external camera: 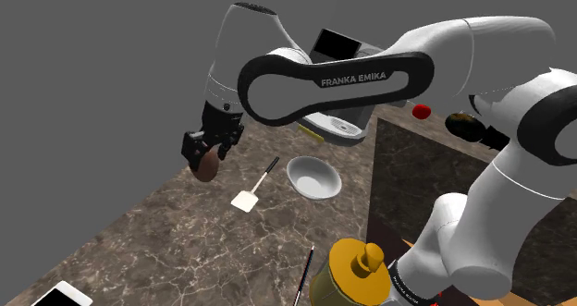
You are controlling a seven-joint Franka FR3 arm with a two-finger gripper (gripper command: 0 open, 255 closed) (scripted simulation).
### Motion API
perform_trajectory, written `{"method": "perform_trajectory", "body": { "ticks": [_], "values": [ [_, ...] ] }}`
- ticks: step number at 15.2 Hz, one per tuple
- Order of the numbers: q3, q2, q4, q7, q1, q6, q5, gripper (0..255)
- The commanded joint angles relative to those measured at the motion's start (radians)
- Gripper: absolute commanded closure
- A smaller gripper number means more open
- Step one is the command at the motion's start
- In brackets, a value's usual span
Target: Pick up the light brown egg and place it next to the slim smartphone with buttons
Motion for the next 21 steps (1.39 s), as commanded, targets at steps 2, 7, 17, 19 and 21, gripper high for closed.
{"method": "perform_trajectory", "body": {
  "ticks": [2, 7, 17, 19, 21],
  "values": [
    [0.030, -0.002, -0.008, 0.077, 0.039, 0.009, -0.015, 255],
    [0.077, 0.021, 0.019, 0.205, 0.107, 0.007, -0.047, 255],
    [0.154, 0.138, 0.167, 0.463, 0.258, -0.033, -0.140, 255],
    [0.164, 0.172, 0.212, 0.513, 0.293, -0.048, -0.162, 255],
    [0.173, 0.211, 0.264, 0.561, 0.329, -0.066, -0.185, 255]
  ]
}}
